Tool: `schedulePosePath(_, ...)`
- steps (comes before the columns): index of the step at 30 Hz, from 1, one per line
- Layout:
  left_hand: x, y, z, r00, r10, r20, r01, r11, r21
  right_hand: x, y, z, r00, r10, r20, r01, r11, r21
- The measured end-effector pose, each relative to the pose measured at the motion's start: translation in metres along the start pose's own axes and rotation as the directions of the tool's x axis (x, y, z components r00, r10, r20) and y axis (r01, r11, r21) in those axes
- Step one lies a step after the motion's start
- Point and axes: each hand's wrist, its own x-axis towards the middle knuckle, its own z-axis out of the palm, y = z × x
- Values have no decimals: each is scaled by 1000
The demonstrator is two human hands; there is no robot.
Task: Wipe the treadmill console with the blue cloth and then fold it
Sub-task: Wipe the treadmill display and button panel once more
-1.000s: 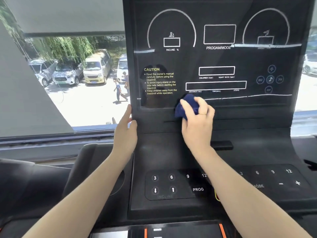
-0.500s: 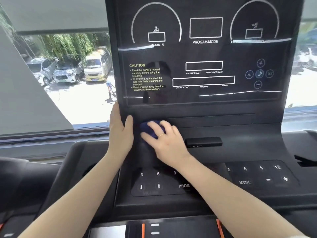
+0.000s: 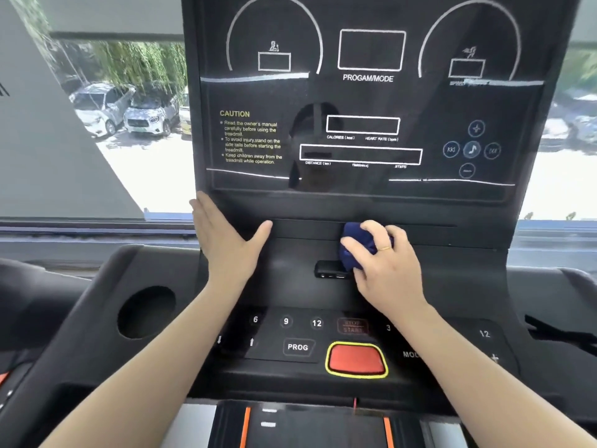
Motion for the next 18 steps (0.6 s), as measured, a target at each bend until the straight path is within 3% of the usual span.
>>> schedulePosePath(3,3,5,2,999,-40,-11,41,999,28,9,-27,11,998,-6,-68,9,999,47)
schedulePosePath(8,5,7,3,998,-61,-30,62,997,38,39,-68,22,979,-201,-33,204,971,123)
schedulePosePath(10,5,6,2,998,-57,-33,58,998,25,37,-57,20,967,-254,-15,254,963,86)
schedulePosePath(14,6,6,0,997,-67,-44,68,997,29,17,-16,11,977,-191,-98,202,972,117)
schedulePosePath(18,9,21,3,995,-75,-73,81,993,84,31,-10,9,964,-219,-152,240,961,136)
